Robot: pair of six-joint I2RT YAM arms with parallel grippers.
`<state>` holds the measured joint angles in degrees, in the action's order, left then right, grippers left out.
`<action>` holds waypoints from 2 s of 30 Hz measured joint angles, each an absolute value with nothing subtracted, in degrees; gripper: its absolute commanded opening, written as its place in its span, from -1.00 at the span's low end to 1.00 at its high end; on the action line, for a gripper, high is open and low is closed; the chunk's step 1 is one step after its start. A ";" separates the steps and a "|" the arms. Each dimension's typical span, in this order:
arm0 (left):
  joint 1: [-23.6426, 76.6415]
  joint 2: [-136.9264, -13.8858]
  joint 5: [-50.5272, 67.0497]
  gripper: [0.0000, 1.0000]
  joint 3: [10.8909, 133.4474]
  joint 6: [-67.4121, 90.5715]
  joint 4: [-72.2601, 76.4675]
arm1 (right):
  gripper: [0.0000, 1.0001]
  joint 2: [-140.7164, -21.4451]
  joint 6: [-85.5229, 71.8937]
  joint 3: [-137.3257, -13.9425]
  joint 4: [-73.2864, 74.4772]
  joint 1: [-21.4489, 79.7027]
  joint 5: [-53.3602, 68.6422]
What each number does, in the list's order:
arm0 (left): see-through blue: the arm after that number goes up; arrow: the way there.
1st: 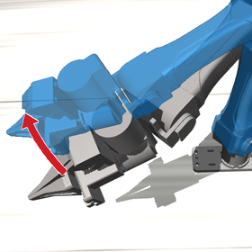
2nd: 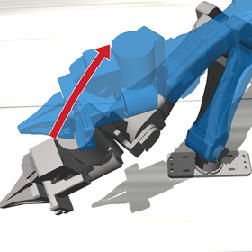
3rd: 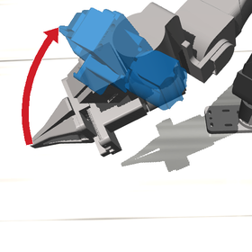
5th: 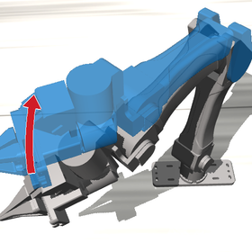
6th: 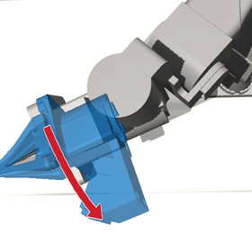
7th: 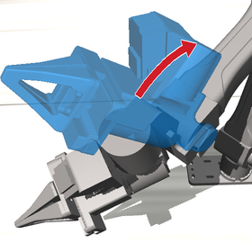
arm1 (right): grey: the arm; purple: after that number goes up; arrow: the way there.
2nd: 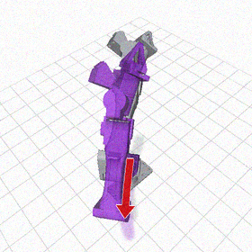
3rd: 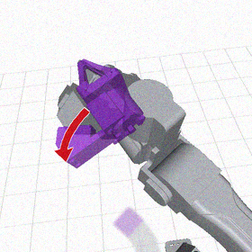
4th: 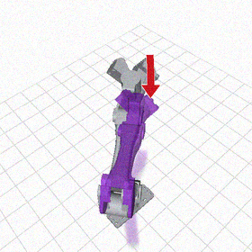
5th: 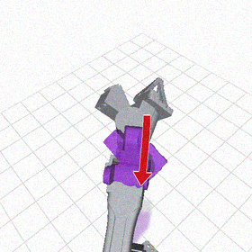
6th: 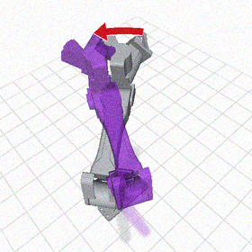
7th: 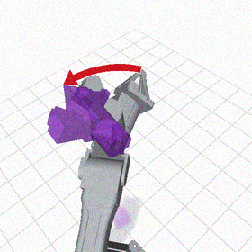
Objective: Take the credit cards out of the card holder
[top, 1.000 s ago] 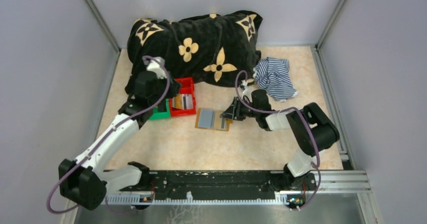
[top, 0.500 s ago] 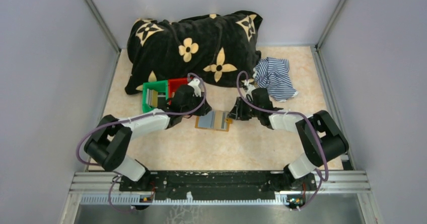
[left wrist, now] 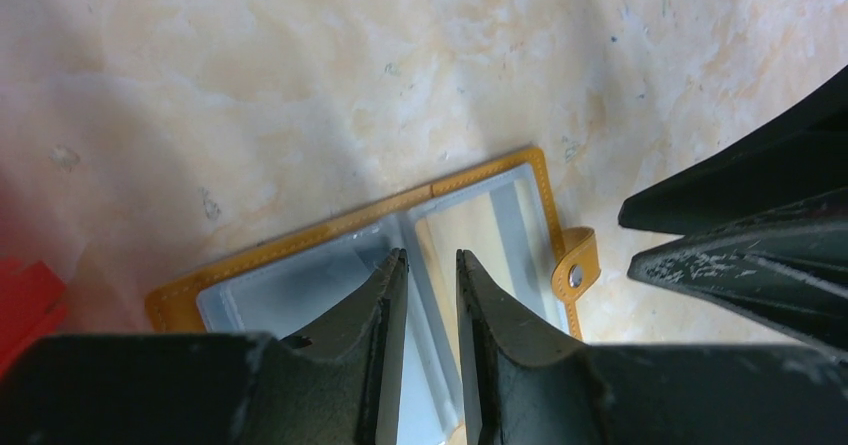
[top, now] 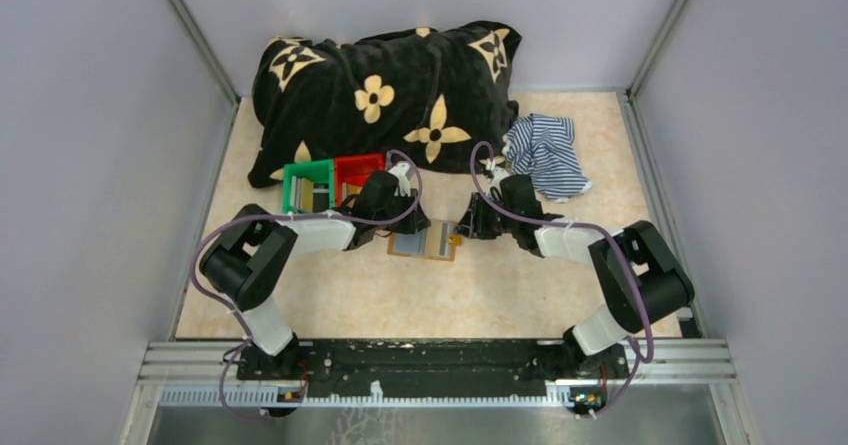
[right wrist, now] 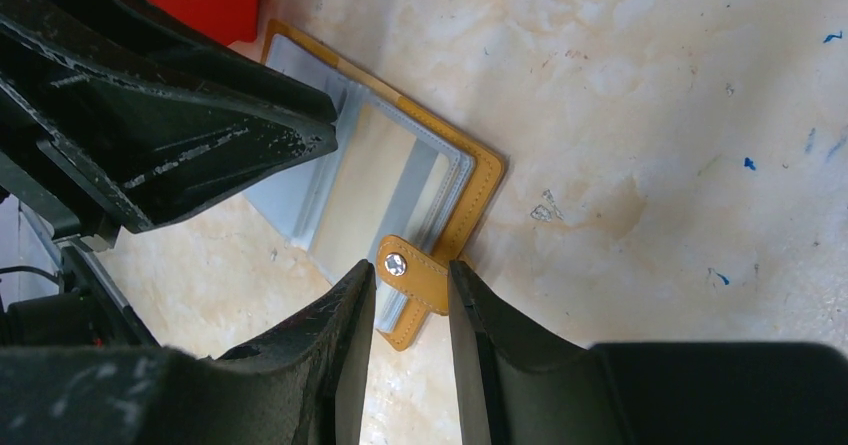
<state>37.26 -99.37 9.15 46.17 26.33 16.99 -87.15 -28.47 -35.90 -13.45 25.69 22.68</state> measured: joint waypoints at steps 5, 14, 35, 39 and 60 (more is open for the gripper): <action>37.26 -100.12 9.41 -0.40 47.97 26.30 16.43 | -0.22 -87.15 -28.47 -35.90 -13.67 25.71 22.76; 37.26 -101.95 13.04 -0.40 47.97 27.44 16.19 | -0.12 -87.15 -28.56 -32.97 -14.57 26.55 22.79; 37.26 -92.84 14.59 -0.40 45.25 27.14 10.31 | -0.18 -89.17 -28.95 -32.62 -15.90 29.93 22.74; 37.26 -92.97 14.66 -0.41 42.13 27.16 10.22 | -0.28 -89.82 -29.15 -32.69 -17.12 29.95 22.70; 37.26 -94.24 15.70 -0.45 38.13 30.04 16.29 | -0.39 -82.81 -26.06 -38.39 -9.56 35.46 12.67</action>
<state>37.26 -94.24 15.70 38.13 30.04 16.29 -82.81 -26.06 -38.39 -9.56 35.46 12.67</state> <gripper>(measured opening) 0.278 0.242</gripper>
